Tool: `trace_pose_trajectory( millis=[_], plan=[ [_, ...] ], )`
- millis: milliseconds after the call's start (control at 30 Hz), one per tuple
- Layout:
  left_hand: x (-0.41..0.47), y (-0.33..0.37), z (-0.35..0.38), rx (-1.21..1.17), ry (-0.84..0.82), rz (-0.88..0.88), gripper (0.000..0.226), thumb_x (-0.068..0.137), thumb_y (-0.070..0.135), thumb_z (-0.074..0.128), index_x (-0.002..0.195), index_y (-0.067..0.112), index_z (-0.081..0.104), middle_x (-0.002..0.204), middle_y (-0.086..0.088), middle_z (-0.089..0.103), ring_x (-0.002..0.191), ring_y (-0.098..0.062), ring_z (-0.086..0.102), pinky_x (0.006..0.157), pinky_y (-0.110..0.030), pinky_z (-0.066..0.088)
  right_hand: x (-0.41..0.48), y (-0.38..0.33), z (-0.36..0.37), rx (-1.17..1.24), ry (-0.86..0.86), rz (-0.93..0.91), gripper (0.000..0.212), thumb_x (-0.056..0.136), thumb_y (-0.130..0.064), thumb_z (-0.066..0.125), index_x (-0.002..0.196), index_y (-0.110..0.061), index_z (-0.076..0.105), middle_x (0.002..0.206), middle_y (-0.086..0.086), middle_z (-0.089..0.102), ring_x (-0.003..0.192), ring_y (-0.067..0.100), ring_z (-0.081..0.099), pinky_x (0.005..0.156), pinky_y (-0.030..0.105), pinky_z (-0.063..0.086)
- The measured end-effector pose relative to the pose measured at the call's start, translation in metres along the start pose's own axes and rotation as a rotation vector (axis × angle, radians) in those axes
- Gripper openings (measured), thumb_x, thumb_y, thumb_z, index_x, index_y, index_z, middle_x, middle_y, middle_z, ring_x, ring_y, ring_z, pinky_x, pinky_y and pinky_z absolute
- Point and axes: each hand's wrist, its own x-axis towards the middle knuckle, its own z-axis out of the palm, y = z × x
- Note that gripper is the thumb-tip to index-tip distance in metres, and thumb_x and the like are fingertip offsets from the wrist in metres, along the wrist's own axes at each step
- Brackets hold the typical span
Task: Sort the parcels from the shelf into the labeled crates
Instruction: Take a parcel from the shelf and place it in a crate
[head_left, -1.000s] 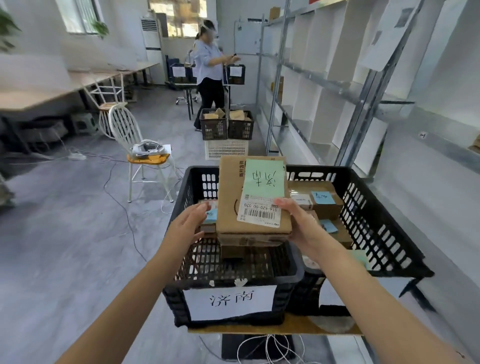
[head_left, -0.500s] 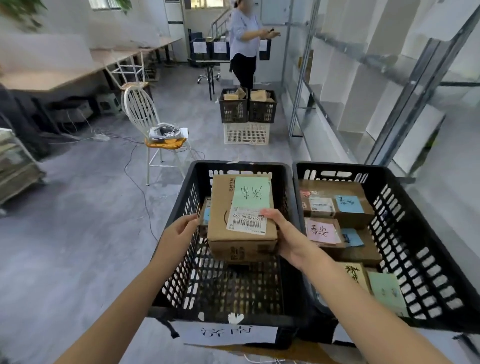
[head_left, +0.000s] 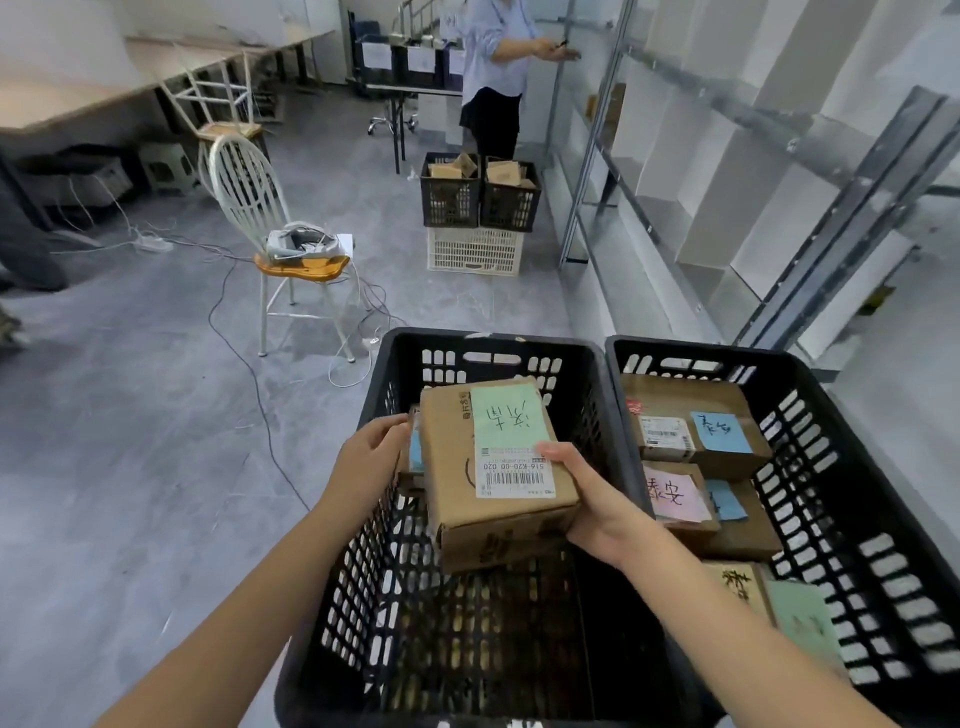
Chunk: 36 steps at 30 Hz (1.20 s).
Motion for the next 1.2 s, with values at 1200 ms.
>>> trace_pose_trajectory(
  millis=[1200],
  plan=[
    [0.056, 0.002, -0.012, -0.138, -0.075, -0.017, 0.035, 0.102, 0.018, 0.048, 0.136, 0.012, 0.055, 0.120, 0.004, 0.059, 0.088, 0.007, 0.054, 0.055, 0.002, 0.041, 0.041, 0.084, 0.020, 0.000, 0.163, 0.124, 0.058, 0.078, -0.040, 0.069, 0.131, -0.017, 0.059, 0.119, 0.010, 0.072, 0.113, 0.025, 0.068, 0.108, 0.042, 0.045]
  ],
)
